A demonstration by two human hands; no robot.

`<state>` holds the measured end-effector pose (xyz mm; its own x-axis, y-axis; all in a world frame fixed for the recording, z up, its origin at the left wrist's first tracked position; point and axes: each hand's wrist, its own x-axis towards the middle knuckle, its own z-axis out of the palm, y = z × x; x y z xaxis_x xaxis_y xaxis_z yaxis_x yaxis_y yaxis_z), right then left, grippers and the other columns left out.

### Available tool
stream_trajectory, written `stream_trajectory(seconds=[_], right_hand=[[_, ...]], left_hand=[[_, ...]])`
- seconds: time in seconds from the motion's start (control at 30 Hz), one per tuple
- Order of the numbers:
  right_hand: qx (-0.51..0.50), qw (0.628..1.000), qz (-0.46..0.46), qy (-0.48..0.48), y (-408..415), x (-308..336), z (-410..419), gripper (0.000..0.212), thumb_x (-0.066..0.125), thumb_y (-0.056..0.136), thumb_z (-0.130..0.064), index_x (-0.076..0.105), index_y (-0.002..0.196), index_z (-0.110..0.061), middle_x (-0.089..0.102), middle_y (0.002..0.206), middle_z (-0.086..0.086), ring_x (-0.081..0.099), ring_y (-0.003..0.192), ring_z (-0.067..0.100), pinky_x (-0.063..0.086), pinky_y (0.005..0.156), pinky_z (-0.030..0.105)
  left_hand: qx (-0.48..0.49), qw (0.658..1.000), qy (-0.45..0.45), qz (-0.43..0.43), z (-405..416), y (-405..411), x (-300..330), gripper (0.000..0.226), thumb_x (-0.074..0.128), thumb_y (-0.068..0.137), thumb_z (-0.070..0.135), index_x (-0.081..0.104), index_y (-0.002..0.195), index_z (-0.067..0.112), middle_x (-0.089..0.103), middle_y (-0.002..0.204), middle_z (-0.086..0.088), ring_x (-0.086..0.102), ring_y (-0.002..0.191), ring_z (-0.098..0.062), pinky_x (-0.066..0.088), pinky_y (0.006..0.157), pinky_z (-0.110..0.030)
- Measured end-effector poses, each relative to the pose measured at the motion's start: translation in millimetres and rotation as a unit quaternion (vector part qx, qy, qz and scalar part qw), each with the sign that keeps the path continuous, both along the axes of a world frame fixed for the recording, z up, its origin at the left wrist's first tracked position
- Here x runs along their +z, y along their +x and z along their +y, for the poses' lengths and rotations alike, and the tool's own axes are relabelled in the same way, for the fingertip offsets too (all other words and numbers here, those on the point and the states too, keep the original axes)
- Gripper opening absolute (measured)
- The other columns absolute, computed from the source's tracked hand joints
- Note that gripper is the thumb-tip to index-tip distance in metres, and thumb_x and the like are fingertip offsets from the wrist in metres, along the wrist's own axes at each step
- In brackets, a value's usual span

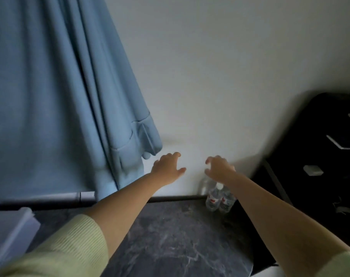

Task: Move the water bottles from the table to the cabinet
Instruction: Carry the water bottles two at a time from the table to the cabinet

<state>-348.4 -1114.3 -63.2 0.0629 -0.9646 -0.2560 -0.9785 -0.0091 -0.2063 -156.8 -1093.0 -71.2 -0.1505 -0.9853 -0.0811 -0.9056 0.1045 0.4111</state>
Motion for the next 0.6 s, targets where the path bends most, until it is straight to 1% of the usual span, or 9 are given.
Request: stream_trajectory(seconds=[0.03, 0.17, 0.23, 0.3, 0.37, 0.47, 0.6], right_hand=[[0.011, 1.000, 0.001, -0.010, 15, 6, 5, 0.039, 0.051, 0.095, -0.029, 0.051, 0.134, -0.020, 0.048, 0.137, 0.009, 0.048, 0.125, 0.028, 0.039, 0.107, 0.049], [0.060, 0.998, 0.003, -0.034, 87, 23, 42, 0.039, 0.049, 0.097, -0.032, 0.050, 0.135, -0.020, 0.047, 0.139, 0.009, 0.046, 0.128, 0.029, 0.036, 0.108, 0.047], [0.093, 0.995, 0.004, -0.034, 124, 26, 68, 0.039, 0.048, 0.097, -0.032, 0.050, 0.134, -0.021, 0.046, 0.140, 0.008, 0.044, 0.129, 0.029, 0.035, 0.107, 0.045], [0.126, 0.991, 0.001, -0.036, 156, 26, 91, 0.038, 0.048, 0.097, -0.033, 0.051, 0.134, -0.022, 0.045, 0.140, 0.007, 0.044, 0.129, 0.028, 0.035, 0.107, 0.044], [0.157, 0.987, -0.003, -0.041, 185, 30, 112, 0.038, 0.048, 0.097, -0.033, 0.051, 0.133, -0.023, 0.046, 0.139, 0.006, 0.044, 0.129, 0.027, 0.035, 0.106, 0.043], [0.194, 0.979, -0.003, -0.056, 224, 43, 134, 0.036, 0.048, 0.096, -0.032, 0.052, 0.131, -0.021, 0.048, 0.138, 0.006, 0.046, 0.127, 0.027, 0.037, 0.105, 0.042], [0.255, 0.965, 0.000, -0.061, 271, 62, 150, 0.036, 0.048, 0.096, -0.027, 0.055, 0.130, -0.019, 0.051, 0.136, 0.007, 0.048, 0.127, 0.028, 0.042, 0.102, 0.039]], left_hand=[[0.008, 1.000, -0.005, 0.005, 9, 13, 5, 0.057, 0.052, 0.093, 0.044, 0.036, 0.142, 0.018, 0.050, 0.135, -0.008, 0.046, 0.125, -0.026, 0.041, 0.100, -0.041], [0.047, 0.998, -0.022, 0.031, 57, 80, 23, 0.056, 0.058, 0.091, 0.040, 0.041, 0.139, 0.014, 0.051, 0.135, -0.011, 0.046, 0.126, -0.028, 0.040, 0.103, -0.039], [0.073, 0.997, -0.026, 0.024, 85, 114, 31, 0.053, 0.059, 0.091, 0.040, 0.044, 0.134, 0.014, 0.052, 0.133, -0.012, 0.049, 0.124, -0.030, 0.042, 0.100, -0.041], [0.094, 0.995, -0.027, 0.018, 111, 141, 38, 0.052, 0.060, 0.091, 0.038, 0.045, 0.134, 0.012, 0.052, 0.134, -0.013, 0.050, 0.123, -0.030, 0.044, 0.098, -0.040], [0.117, 0.993, -0.028, 0.012, 137, 166, 46, 0.051, 0.059, 0.092, 0.037, 0.045, 0.134, 0.012, 0.051, 0.135, -0.011, 0.050, 0.122, -0.029, 0.044, 0.096, -0.038], [0.155, 0.987, -0.044, 0.009, 172, 204, 61, 0.051, 0.057, 0.092, 0.041, 0.046, 0.133, 0.015, 0.051, 0.136, -0.006, 0.050, 0.122, -0.027, 0.045, 0.096, -0.039], [0.212, 0.976, -0.056, 0.002, 214, 248, 75, 0.053, 0.058, 0.092, 0.039, 0.044, 0.136, 0.014, 0.051, 0.134, -0.011, 0.048, 0.125, -0.028, 0.043, 0.100, -0.041]])
